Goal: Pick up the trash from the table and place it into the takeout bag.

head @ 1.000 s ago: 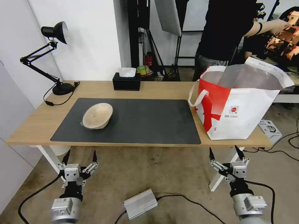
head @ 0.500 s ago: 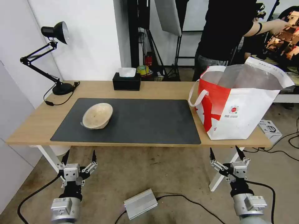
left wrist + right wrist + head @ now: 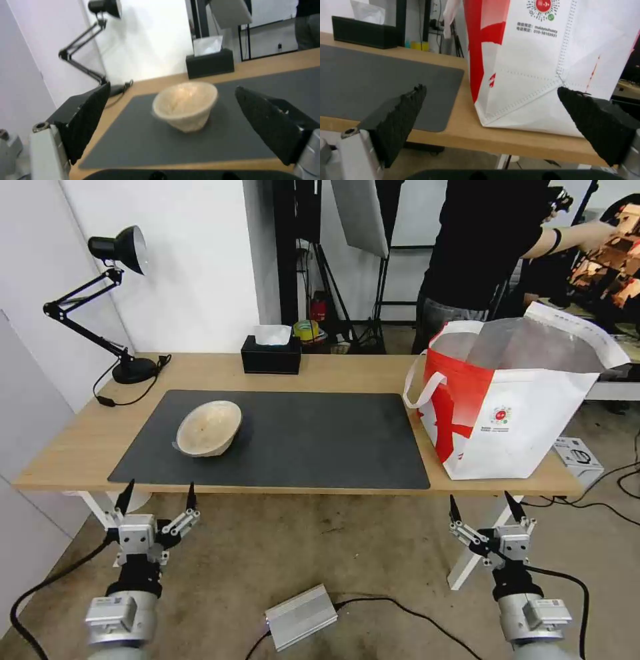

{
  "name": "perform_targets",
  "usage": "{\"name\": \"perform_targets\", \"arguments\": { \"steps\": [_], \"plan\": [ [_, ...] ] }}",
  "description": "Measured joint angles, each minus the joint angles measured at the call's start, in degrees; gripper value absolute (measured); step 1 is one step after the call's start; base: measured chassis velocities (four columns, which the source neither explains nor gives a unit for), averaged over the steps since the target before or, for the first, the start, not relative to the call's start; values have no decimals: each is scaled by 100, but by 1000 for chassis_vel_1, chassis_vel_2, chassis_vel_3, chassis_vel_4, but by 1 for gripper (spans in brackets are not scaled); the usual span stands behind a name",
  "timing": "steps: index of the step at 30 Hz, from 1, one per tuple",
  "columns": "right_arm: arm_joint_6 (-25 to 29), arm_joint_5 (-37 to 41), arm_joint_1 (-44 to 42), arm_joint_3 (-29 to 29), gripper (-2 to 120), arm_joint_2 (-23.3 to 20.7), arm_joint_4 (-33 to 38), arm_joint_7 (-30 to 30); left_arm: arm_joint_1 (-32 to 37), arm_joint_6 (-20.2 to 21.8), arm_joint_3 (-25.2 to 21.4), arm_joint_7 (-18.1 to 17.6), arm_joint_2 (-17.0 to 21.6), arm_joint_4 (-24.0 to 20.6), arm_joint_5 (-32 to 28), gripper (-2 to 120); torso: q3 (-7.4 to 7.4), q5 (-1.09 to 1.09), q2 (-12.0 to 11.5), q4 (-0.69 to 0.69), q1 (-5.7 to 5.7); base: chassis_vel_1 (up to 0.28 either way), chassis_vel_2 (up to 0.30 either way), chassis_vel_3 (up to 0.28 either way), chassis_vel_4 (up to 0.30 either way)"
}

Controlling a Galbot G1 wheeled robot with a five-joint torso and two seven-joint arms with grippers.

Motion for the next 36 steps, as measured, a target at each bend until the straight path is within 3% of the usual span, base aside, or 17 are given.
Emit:
{"name": "perform_targets", "arguments": {
  "steps": [11,20,36],
  "plan": [
    [-63,-12,109,-117,100,-46,22,-14,-400,11,-149,288,930,21,-17,100,0,0,0,0,0,0,0,0,0],
    [-160,-37,147,-147,100,-4,57,-20,-949,-243,123,613,2033,762,-101,100,0,-1,0,0,0,0,0,0,0],
    [-191,-42,199,-139,100,-4,69,-22,-1479,-290,186,853,2781,1624,-131,100,0,0,0,0,0,0,0,0,0]
  ]
}}
